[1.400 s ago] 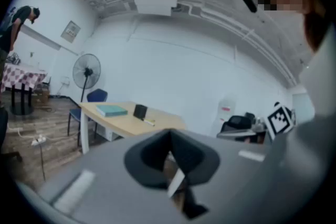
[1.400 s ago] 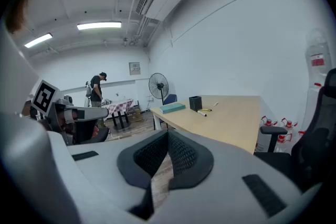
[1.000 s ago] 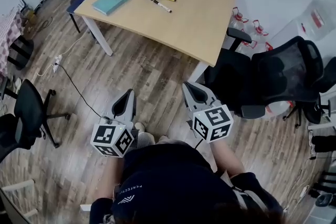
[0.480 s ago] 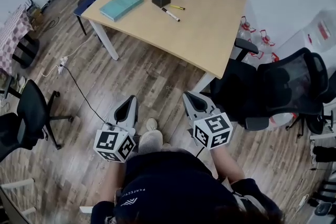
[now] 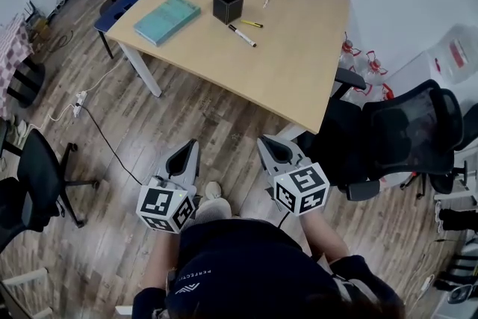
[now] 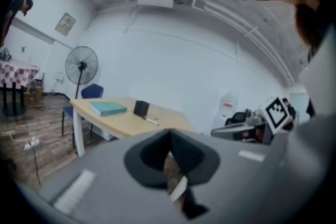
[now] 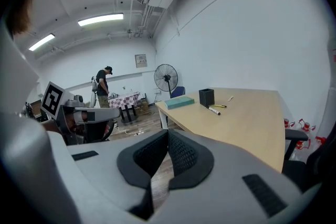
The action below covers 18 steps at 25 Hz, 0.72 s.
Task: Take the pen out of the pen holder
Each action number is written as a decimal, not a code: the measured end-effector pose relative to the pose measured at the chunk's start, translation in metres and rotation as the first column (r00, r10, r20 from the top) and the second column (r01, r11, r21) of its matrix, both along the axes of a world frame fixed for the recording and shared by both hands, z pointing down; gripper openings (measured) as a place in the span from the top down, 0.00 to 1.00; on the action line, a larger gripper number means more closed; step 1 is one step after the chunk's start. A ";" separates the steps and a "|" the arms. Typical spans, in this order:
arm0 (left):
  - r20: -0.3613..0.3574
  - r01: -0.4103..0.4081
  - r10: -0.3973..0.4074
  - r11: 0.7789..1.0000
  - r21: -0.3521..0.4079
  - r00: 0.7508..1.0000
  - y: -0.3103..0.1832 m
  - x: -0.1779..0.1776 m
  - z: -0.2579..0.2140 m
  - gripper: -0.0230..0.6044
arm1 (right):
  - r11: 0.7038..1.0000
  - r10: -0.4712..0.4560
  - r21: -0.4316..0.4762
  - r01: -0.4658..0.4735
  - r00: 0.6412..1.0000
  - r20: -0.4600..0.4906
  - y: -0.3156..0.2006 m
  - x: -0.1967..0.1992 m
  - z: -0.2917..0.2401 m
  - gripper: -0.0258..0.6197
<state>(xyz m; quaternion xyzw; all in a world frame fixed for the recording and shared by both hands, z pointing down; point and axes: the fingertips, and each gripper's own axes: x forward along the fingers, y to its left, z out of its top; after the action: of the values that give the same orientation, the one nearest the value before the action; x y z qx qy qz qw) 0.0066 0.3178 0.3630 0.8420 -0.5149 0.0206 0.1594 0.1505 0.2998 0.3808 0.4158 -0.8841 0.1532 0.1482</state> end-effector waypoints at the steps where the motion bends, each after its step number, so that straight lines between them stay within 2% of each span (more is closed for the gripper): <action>1: 0.017 -0.003 0.003 1.000 0.001 1.000 -0.006 -0.002 0.001 0.96 | 1.000 -0.003 0.000 0.003 1.000 -0.001 -0.007 -0.004 -0.001 0.96; 5: 0.066 0.008 -0.008 1.000 0.002 0.998 -0.028 -0.017 0.001 0.96 | 1.000 -0.009 0.004 0.009 1.000 -0.010 -0.034 -0.019 -0.005 0.96; 10: 0.062 0.030 -0.029 0.999 -0.020 0.998 -0.055 -0.047 0.006 0.96 | 1.000 -0.016 0.013 0.017 1.000 -0.018 -0.065 -0.045 -0.008 0.96; 18: 0.070 0.007 -0.005 1.000 -0.022 0.998 -0.083 -0.073 0.011 0.96 | 1.000 -0.020 0.003 0.020 0.999 -0.041 -0.091 -0.075 -0.005 0.96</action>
<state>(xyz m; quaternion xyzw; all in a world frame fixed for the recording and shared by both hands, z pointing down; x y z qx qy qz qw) -0.0667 0.2344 0.3738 0.8375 -0.5224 0.0550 0.1507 0.0759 0.2089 0.3762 0.4104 -0.8852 0.1418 0.1672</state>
